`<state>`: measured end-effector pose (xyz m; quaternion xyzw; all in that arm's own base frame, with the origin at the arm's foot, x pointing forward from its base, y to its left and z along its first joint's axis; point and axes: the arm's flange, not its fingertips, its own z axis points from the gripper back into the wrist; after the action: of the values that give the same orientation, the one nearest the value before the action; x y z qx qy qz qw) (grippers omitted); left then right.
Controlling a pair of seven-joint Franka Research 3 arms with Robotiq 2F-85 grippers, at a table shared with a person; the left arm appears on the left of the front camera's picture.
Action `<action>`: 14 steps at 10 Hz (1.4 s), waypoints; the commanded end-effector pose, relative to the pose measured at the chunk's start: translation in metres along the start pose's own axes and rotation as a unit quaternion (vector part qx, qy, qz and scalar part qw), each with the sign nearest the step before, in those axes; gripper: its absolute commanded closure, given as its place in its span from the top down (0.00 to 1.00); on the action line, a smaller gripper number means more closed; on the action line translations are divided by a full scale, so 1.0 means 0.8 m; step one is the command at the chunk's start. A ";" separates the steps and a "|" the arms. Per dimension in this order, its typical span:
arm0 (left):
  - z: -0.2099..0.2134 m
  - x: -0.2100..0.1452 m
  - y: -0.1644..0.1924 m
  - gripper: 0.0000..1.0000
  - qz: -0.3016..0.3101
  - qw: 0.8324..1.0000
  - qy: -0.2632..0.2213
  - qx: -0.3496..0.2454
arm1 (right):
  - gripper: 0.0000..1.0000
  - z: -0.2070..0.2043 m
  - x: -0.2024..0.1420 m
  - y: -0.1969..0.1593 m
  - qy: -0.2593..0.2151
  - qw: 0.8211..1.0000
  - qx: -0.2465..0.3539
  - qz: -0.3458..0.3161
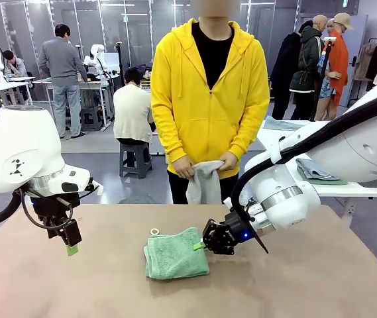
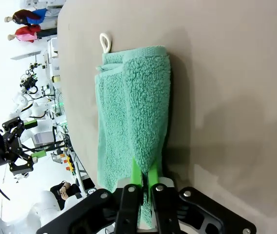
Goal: Fold the towels and place them in the basket.
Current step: Place the folded Towel with hook on the right side of the table.
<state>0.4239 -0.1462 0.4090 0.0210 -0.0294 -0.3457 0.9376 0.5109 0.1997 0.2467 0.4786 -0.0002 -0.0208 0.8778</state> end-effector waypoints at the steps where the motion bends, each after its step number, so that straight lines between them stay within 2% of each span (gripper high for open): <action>1: 0.001 0.003 0.003 1.00 -0.005 1.000 0.000 0.003 | 0.06 0.000 0.000 0.000 0.000 1.000 0.000 0.000; 2: 0.001 0.003 0.003 1.00 -0.005 1.000 0.000 0.003 | 0.05 0.023 0.000 0.008 -0.023 0.999 0.000 0.026; 4: 0.001 0.003 0.003 1.00 -0.005 1.000 0.000 0.003 | 0.05 0.061 0.003 -0.001 -0.029 0.999 -0.011 0.040; 9: 0.001 0.003 0.003 1.00 -0.005 1.000 0.000 0.003 | 0.05 0.222 0.038 -0.092 -0.099 0.993 -0.019 0.053; 11: 0.001 0.003 0.003 1.00 -0.005 1.000 0.000 0.003 | 0.05 0.289 0.043 -0.123 -0.110 0.991 -0.032 0.070; 14: 0.001 0.003 0.003 1.00 -0.005 1.000 0.000 0.003 | 0.05 0.374 0.047 -0.164 -0.084 0.992 -0.060 0.073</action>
<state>0.4241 -0.1460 0.4091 0.0208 -0.0295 -0.3455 0.9377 0.5302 -0.1130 0.2968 0.4224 -0.1169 -0.0155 0.8987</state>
